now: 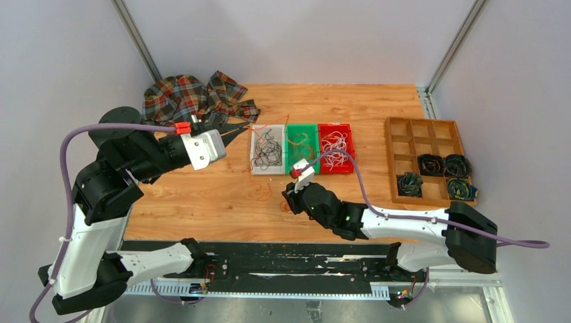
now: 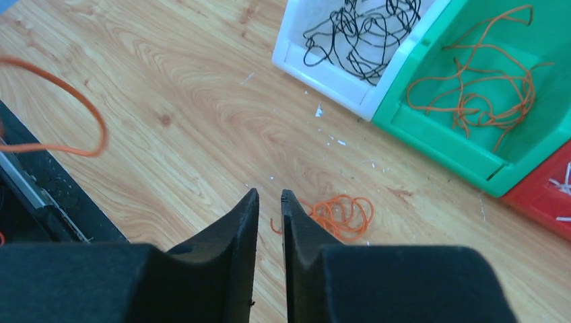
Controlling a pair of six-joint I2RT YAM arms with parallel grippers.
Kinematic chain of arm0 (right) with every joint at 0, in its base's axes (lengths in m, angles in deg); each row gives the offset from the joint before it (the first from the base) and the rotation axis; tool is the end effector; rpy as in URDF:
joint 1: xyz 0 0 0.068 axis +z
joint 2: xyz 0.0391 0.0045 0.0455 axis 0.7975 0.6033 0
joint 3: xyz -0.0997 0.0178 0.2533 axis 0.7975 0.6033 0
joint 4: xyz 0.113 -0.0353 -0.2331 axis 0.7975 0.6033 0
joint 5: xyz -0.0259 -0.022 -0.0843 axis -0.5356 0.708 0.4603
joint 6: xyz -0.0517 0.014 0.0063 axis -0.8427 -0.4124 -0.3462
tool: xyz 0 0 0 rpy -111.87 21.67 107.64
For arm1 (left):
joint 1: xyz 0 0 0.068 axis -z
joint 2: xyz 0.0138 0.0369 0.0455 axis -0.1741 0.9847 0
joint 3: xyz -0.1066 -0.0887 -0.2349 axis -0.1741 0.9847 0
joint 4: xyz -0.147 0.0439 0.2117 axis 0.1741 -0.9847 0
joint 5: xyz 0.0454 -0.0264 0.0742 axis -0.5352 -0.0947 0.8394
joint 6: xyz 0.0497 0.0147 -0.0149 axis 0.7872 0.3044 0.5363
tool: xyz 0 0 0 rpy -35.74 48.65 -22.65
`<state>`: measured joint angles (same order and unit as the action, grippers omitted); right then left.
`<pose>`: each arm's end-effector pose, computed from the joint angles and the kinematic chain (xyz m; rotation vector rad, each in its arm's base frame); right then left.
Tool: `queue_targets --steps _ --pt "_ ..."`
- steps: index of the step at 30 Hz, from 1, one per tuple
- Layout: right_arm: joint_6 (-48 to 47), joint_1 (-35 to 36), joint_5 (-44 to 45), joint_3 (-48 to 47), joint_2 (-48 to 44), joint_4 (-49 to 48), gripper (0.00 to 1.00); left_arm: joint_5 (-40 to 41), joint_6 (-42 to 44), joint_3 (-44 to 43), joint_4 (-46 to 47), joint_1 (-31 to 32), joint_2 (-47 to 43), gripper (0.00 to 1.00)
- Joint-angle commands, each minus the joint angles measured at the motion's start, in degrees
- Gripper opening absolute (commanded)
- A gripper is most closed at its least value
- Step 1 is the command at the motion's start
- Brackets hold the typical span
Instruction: Untangle the cables
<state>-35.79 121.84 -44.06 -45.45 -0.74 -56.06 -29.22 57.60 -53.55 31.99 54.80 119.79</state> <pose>0.1136 0.2566 0.2461 -0.5540 1.7850 0.6858 0.0781 -0.0944 0.5430 1.2357 1.0261 -0.3892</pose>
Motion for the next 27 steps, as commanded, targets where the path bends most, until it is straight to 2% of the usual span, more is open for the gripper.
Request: queue_targets --steps 1,4,7,11,15,19,27 --pt "2.88 -0.59 1.50 3.02 -1.85 -5.35 0.22 0.39 0.95 -3.66 1.22 0.31 1.76 0.01" --pt "3.40 -0.70 5.81 3.94 -4.41 -5.39 0.37 0.07 0.46 -2.15 1.64 0.31 2.68 0.01" --pt "3.83 -1.36 11.69 4.83 -8.19 -3.75 0.43 0.24 -0.53 1.85 5.30 0.31 2.83 0.01" --pt "4.19 -2.74 18.78 6.55 -14.18 -0.11 0.45 1.12 -2.37 6.87 12.97 0.31 3.91 0.01" --pt "7.34 -5.35 25.23 5.61 -19.12 9.31 0.45 2.57 -3.33 9.94 19.89 0.31 6.81 0.01" --pt "11.49 -9.26 27.32 5.07 -22.54 16.66 0.43 5.48 -4.65 8.79 22.78 0.31 12.46 0.01" --pt "11.93 -11.47 30.96 5.62 -25.47 20.27 0.41 10.60 -2.04 10.55 31.86 0.31 21.39 0.00"
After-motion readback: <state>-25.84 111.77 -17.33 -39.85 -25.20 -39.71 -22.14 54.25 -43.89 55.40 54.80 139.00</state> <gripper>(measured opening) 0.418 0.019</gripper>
